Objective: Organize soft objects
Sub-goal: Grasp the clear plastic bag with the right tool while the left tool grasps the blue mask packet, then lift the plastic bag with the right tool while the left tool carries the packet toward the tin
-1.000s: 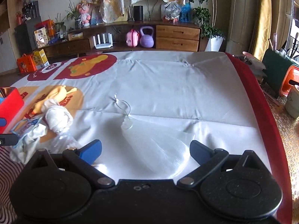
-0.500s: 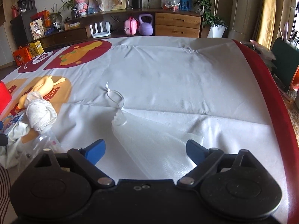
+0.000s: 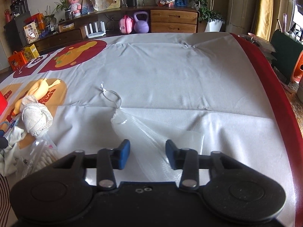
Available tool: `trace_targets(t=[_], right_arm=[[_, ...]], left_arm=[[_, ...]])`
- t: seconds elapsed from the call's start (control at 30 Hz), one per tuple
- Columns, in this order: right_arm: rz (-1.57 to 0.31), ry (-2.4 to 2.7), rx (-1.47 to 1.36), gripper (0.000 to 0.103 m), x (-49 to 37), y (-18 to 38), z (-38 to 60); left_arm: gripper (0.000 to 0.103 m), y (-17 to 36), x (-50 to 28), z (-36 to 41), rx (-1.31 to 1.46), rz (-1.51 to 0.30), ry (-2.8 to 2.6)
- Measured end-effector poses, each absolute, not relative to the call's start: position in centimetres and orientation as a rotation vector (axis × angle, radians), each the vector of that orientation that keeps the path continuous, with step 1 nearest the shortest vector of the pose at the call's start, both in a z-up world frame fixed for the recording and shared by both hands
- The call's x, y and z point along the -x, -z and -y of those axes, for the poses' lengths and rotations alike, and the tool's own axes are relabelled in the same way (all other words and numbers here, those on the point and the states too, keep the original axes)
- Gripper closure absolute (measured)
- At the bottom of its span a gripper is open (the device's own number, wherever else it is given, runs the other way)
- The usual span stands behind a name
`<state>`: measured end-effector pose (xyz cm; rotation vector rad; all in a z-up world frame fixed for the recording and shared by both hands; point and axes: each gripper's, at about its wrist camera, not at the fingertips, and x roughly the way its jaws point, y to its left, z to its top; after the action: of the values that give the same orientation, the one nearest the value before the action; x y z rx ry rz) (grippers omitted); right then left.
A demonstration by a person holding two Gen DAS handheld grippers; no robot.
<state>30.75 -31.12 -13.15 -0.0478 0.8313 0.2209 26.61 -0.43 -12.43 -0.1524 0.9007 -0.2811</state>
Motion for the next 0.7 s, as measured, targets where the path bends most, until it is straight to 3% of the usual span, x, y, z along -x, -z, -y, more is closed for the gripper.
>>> trace_targets(t=[0.07,0.17,0.33,0.7], right_arm=[[-0.827,-0.22,0.046,0.074,-30.6,13.0,31.1],[-0.823,-0.214,0.037,0.083,-30.3,12.8,31.0],[-0.803,-0.228,0.018,0.089,-29.4,11.8,30.8],[-0.754,-0.307,-0.026,0.097,-25.3,8.1,28.6]], left_arm=[[0.068,12.4,-26.5,0.3,0.159,-0.898,0.286],[0.078,12.3,-26.3,0.1,0.165,-0.887,0.29],[0.091,11.7,-25.8,-0.5,0.179,-0.865,0.279],[0.098,10.1,-25.0,-2.9,0.184,-0.823,0.194]])
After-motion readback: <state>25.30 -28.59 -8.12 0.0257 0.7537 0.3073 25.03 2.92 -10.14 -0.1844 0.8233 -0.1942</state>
